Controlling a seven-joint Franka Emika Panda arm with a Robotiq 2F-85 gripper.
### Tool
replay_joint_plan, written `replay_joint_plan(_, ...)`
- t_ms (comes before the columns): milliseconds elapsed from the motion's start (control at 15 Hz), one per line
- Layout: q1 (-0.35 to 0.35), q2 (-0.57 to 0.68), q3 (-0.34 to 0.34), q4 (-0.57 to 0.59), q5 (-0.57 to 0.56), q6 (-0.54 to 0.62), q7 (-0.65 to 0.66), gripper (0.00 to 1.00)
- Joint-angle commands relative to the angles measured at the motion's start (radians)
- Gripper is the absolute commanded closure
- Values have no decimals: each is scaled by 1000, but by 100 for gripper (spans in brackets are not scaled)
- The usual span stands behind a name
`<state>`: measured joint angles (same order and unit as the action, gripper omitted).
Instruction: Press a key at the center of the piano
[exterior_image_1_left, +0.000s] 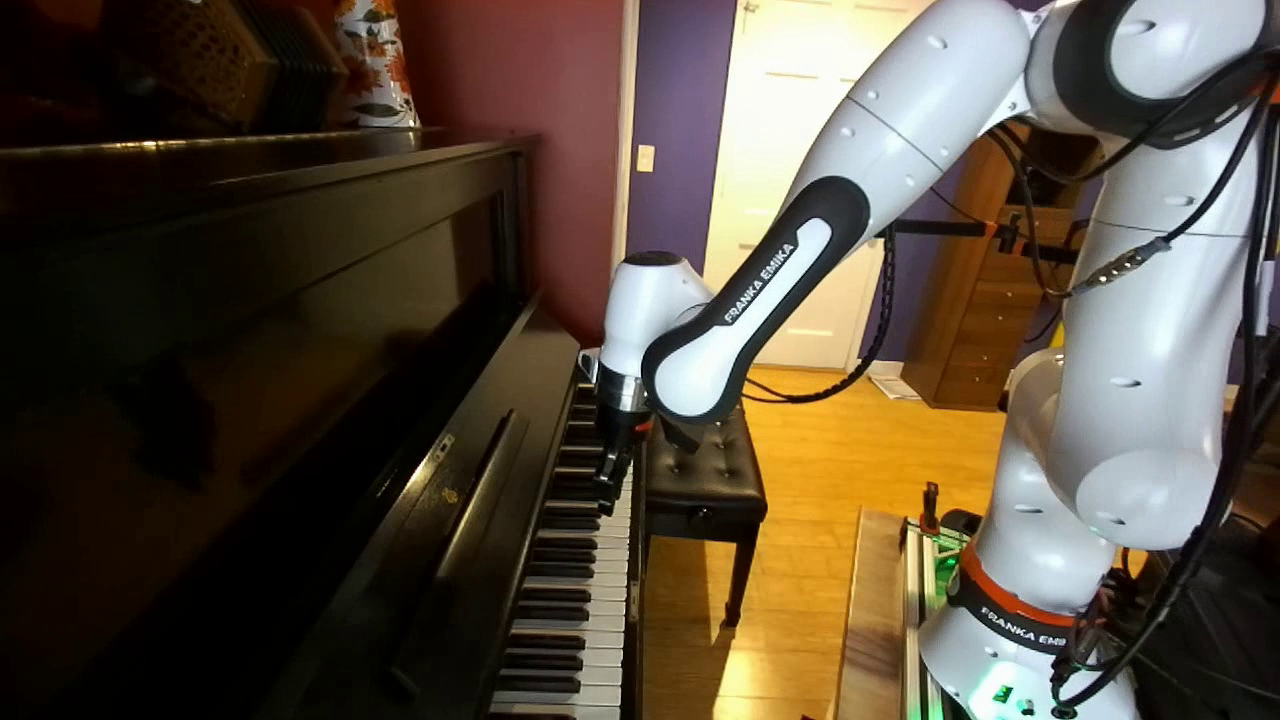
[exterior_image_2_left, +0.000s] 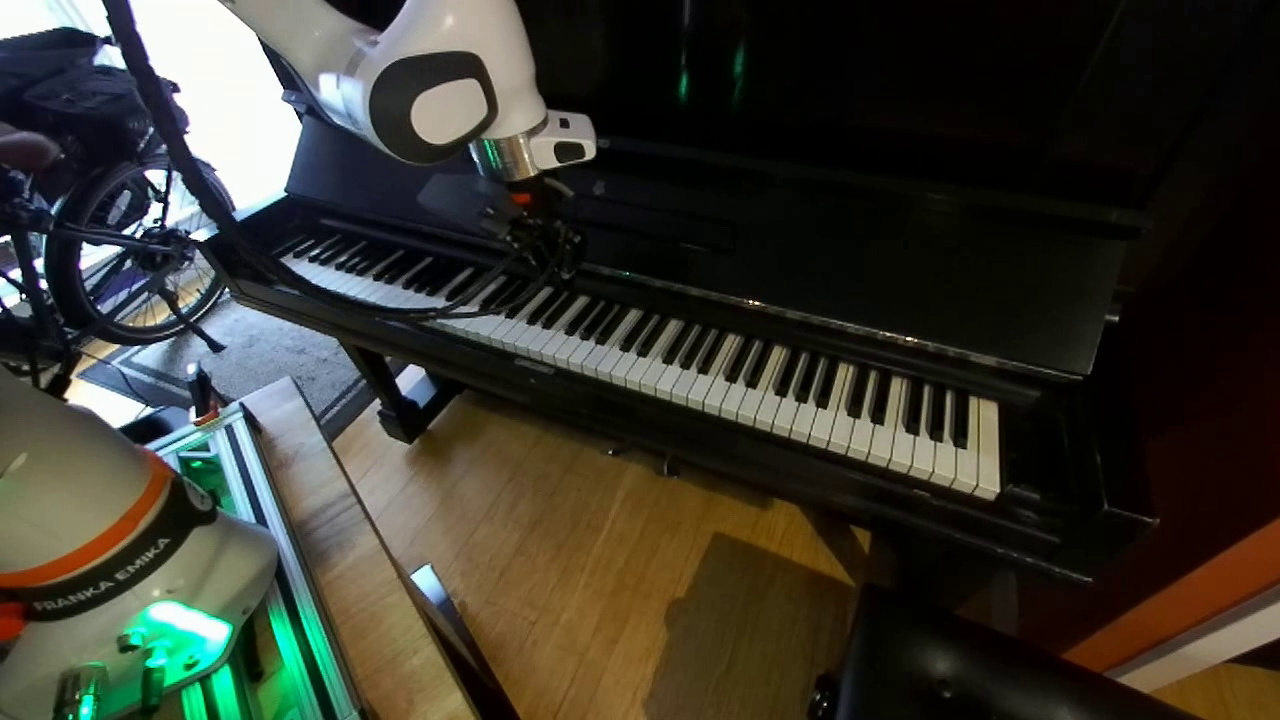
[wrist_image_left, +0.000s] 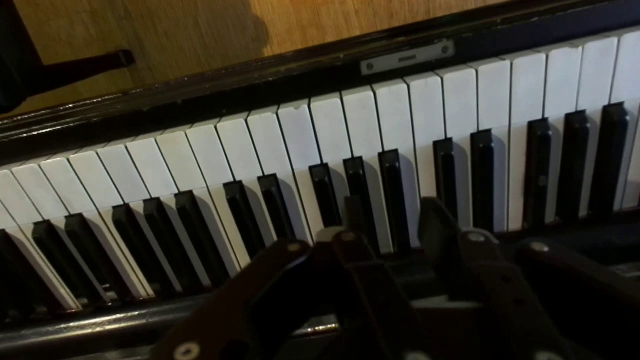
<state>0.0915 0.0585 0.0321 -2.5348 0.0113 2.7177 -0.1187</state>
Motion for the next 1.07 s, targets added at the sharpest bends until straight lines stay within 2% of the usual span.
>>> replay_joint_plan(0,-8,124,8,47,-33,76,50,96)
replay_joint_plan(133,-5,172,2,65,-44,118,66,100)
replay_joint_plan(467,19,278,-25,121,-90,181,99,100)
replay_joint_plan(1000,21,396,-15,203,-90,184,95,100)
